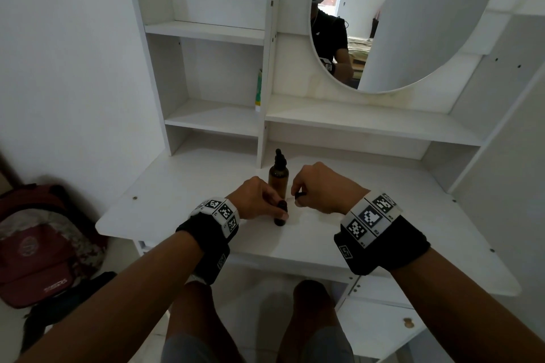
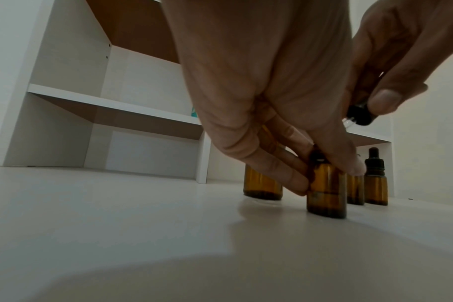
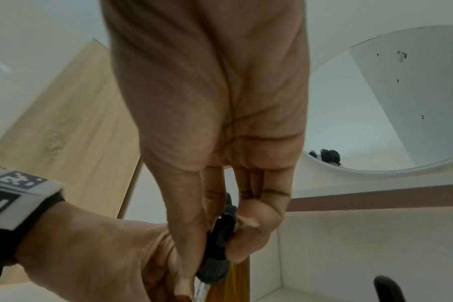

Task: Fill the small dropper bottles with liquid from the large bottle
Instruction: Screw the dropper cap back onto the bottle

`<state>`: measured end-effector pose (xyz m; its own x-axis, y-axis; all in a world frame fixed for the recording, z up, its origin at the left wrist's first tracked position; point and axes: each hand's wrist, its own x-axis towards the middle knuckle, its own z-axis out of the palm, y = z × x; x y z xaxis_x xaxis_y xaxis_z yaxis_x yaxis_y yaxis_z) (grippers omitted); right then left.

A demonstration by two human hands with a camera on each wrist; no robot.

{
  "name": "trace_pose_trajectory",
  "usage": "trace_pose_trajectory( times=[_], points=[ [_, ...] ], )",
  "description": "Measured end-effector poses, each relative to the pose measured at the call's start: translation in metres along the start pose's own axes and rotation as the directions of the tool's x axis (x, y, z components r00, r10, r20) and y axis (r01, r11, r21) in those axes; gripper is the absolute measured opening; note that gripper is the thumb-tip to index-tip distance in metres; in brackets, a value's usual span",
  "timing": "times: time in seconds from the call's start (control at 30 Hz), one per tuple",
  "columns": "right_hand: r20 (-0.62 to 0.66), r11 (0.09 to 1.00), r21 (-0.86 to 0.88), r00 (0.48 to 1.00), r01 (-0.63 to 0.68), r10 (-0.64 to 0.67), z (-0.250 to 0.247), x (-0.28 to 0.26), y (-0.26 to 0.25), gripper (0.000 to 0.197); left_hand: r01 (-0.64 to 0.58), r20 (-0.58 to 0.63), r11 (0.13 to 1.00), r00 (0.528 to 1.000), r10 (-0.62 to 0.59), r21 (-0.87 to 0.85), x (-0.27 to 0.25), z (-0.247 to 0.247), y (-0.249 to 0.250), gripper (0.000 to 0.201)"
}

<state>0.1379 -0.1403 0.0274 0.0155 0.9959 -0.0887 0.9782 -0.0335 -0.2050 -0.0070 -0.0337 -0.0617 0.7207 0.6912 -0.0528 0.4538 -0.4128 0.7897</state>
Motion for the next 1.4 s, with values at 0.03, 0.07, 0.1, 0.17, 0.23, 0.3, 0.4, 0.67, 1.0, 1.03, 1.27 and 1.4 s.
trace_pose_trajectory(
  times=[0.03,0.07,0.1,0.17,0.23,0.3,0.4,0.67,1.0,1.03,1.27,1.4],
  points=[
    [-0.003,1.0,-0.005,1.0,0.008,-0.008,-0.002,-0.001,-0.001,0.022,0.001,-0.002,1.0,1.0,-0.001,-0.004,0.0,0.0,0.0,0.019],
    [-0.001,1.0,-0.01,1.0,0.017,-0.017,-0.004,-0.002,-0.002,0.022,0.001,-0.003,1.0,1.0,-0.001,-0.008,0.0,0.0,0.0,0.018],
    [0.001,1.0,-0.014,1.0,0.027,-0.027,-0.005,-0.003,-0.003,0.022,0.001,-0.003,1.0,1.0,-0.001,-0.015,0.0,0.0,0.001,0.017],
    [0.006,0.999,-0.027,0.999,0.039,-0.038,-0.007,-0.005,-0.006,0.023,-0.006,-0.002,1.0,1.0,0.006,-0.016,-0.001,0.0,0.001,0.016],
    [0.002,0.998,-0.036,0.999,0.048,-0.048,-0.008,-0.004,-0.009,0.023,-0.014,0.0,1.0,1.0,0.014,-0.012,-0.001,0.0,0.001,0.016],
    [0.01,0.998,-0.037,0.998,0.06,-0.059,-0.008,-0.003,-0.012,0.023,-0.014,-0.007,1.0,1.0,0.014,-0.01,-0.001,0.0,0.001,0.018],
    [0.036,0.995,-0.07,0.997,0.068,-0.066,-0.006,0.0,-0.018,0.022,0.002,-0.009,1.0,1.0,-0.002,0.003,-0.001,0.0,0.001,0.021],
    [0.038,0.989,-0.117,0.996,0.09,-0.086,0.004,0.012,-0.026,0.021,0.016,-0.029,1.0,0.999,-0.016,0.023,0.0,0.001,0.0,0.031],
    [0.057,0.961,-0.276,0.997,-0.032,0.05,0.01,0.01,-0.04,0.021,0.033,-0.042,0.999,0.999,-0.032,0.02,0.001,0.003,-0.001,0.023],
    [0.082,0.964,-0.265,0.995,-0.032,0.056,0.008,0.01,-0.041,0.021,0.026,-0.04,0.999,0.999,-0.025,0.023,0.001,0.003,-0.001,0.019],
    [0.122,0.957,-0.29,0.992,0.01,0.027,0.01,0.012,-0.047,0.021,0.014,-0.037,0.999,0.999,-0.013,0.032,-0.001,0.003,0.004,0.02],
    [0.112,0.949,-0.312,0.99,-0.042,0.081,0.007,0.011,-0.047,0.022,0.035,-0.036,0.999,0.999,-0.033,0.036,-0.001,0.003,0.005,0.02]
  ],
)
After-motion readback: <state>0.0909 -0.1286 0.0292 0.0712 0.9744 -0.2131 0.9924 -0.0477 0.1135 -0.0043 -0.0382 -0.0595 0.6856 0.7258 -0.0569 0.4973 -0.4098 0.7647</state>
